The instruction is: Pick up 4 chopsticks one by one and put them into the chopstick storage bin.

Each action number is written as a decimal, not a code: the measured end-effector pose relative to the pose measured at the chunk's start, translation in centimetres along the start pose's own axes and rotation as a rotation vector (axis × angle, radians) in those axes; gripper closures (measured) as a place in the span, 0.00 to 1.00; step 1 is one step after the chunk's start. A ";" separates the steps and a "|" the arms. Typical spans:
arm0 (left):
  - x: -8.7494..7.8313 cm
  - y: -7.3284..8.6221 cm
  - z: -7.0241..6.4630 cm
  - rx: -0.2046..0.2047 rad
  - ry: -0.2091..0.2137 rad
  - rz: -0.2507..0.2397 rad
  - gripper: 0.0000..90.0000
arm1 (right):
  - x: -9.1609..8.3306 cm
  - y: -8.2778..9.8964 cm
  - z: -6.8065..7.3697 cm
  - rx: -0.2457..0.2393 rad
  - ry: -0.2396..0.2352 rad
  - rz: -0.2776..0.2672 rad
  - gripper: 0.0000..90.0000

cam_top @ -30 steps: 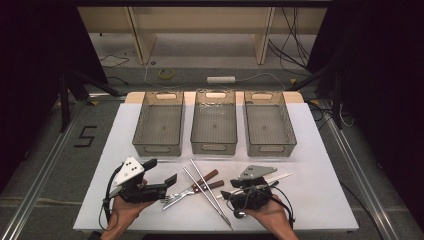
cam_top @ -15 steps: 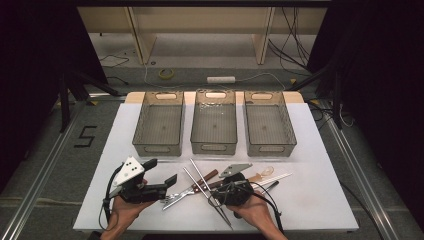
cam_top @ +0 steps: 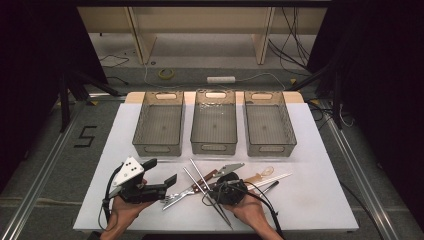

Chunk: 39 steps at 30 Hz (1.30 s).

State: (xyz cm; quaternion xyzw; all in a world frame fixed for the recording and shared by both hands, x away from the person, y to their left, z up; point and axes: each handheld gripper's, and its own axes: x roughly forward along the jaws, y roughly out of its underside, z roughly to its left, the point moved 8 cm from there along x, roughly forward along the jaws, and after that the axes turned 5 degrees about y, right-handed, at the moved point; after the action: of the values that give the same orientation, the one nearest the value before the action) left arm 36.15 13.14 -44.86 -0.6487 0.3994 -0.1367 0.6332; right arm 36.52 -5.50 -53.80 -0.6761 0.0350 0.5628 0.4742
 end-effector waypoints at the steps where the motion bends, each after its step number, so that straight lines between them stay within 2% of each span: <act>1: 0.0 0.0 0.0 0.000 0.000 0.000 0.15 | 0.1 0.0 0.0 -0.002 0.001 0.006 0.83; 7: -0.1 0.0 0.0 0.002 0.003 0.001 0.15 | 0.5 0.2 0.1 -0.005 0.012 0.028 0.84; 16: 0.0 0.0 -0.1 0.004 0.005 0.001 0.15 | 0.8 0.1 0.1 0.010 0.020 0.032 0.85; 22: 0.0 0.0 -0.1 0.004 0.006 0.000 0.15 | 0.9 0.0 0.2 -0.007 0.046 0.037 0.87; 29: 0.0 0.0 -0.1 0.004 0.009 -0.001 0.15 | 1.0 -0.1 0.1 0.023 0.063 0.032 0.93; 39: 0.0 0.0 -0.2 0.004 0.009 -0.001 0.15 | 1.1 -0.2 -0.1 0.056 0.062 0.024 0.96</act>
State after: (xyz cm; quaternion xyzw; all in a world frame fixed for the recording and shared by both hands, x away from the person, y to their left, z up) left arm 36.05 13.04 -44.79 -0.6470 0.4016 -0.1410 0.6326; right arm 37.12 -4.89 -54.54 -0.6793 0.0736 0.5459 0.4849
